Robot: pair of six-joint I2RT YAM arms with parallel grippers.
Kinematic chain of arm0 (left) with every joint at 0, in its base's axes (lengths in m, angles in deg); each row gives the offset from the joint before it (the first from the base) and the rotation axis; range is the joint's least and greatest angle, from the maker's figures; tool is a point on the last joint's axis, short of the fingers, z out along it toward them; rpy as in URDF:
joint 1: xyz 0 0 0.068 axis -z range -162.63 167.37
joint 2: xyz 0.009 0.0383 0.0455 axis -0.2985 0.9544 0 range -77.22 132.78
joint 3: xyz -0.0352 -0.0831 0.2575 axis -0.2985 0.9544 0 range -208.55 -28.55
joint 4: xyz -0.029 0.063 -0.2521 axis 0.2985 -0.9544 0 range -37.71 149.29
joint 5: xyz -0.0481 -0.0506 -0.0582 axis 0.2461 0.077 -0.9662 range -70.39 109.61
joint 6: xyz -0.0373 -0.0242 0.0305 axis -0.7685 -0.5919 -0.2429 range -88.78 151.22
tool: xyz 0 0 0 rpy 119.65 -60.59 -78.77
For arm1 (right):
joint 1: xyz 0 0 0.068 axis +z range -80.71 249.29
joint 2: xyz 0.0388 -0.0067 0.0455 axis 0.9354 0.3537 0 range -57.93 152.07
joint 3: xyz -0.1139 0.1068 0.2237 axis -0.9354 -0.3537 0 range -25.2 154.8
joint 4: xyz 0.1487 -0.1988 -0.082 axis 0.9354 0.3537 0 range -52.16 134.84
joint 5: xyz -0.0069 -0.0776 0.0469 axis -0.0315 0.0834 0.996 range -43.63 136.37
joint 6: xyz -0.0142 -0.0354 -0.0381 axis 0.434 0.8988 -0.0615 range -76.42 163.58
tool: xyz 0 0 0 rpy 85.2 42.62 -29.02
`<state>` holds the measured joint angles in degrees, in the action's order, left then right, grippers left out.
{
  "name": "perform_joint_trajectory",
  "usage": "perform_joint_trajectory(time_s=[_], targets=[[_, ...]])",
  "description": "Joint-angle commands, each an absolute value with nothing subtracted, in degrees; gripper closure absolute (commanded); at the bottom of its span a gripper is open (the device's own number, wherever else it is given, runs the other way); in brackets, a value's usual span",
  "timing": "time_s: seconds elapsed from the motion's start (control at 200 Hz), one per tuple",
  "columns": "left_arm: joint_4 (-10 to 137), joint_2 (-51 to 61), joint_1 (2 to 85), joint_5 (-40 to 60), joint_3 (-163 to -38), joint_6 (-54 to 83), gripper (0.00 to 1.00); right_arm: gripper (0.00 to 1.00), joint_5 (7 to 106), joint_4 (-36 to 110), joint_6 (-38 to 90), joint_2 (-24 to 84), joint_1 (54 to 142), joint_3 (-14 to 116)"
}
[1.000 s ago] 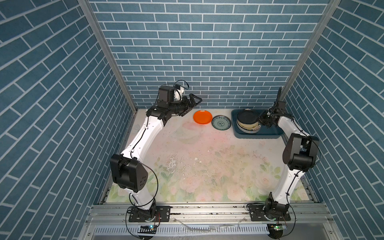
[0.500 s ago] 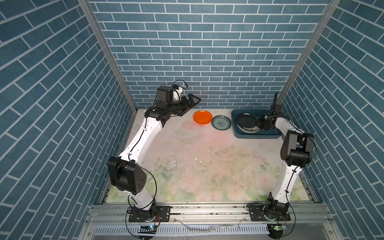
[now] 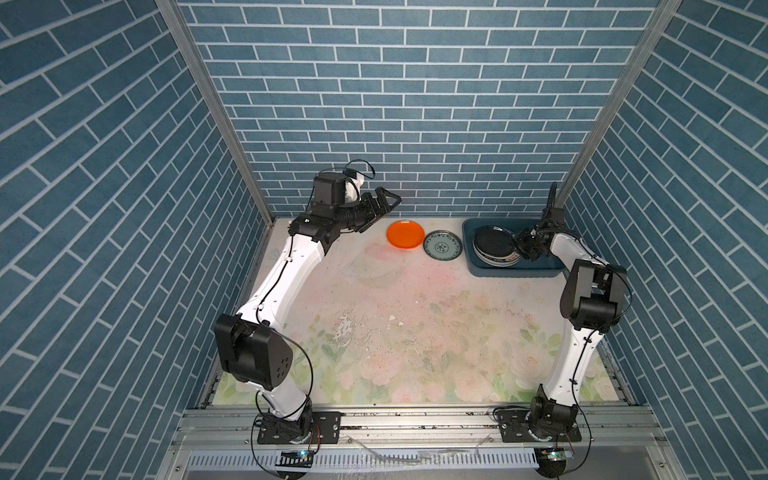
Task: Place the plates into the plastic bin on the countertop
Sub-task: 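Lower the black plate into the teal bin with right gripper while left withdraws, then open right gripper and raise it from the bin while left reaches orange plate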
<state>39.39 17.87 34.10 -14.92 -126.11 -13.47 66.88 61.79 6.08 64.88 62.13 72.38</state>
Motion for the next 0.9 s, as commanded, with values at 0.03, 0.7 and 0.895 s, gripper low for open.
perform_joint_trajectory(time_s=[0.03, 0.7, 0.895], targets=[[39.07, 16.82, 33.63, -14.93, -125.4, -12.64, 0.0, 0.48, 66.06, 62.28, 6.84, 64.36, 61.98, 73.8], [35.59, 22.04, 32.51, -11.68, -125.36, -13.29, 0.0, 0.06, 67.22, 61.42, 9.82, 47.09, 62.41, 68.06], [39.6, 25.83, 31.52, -11.25, -121.31, -16.25, 0.0, 0.01, 67.29, 61.66, 10.31, 40.59, 63.3, 65.77]])
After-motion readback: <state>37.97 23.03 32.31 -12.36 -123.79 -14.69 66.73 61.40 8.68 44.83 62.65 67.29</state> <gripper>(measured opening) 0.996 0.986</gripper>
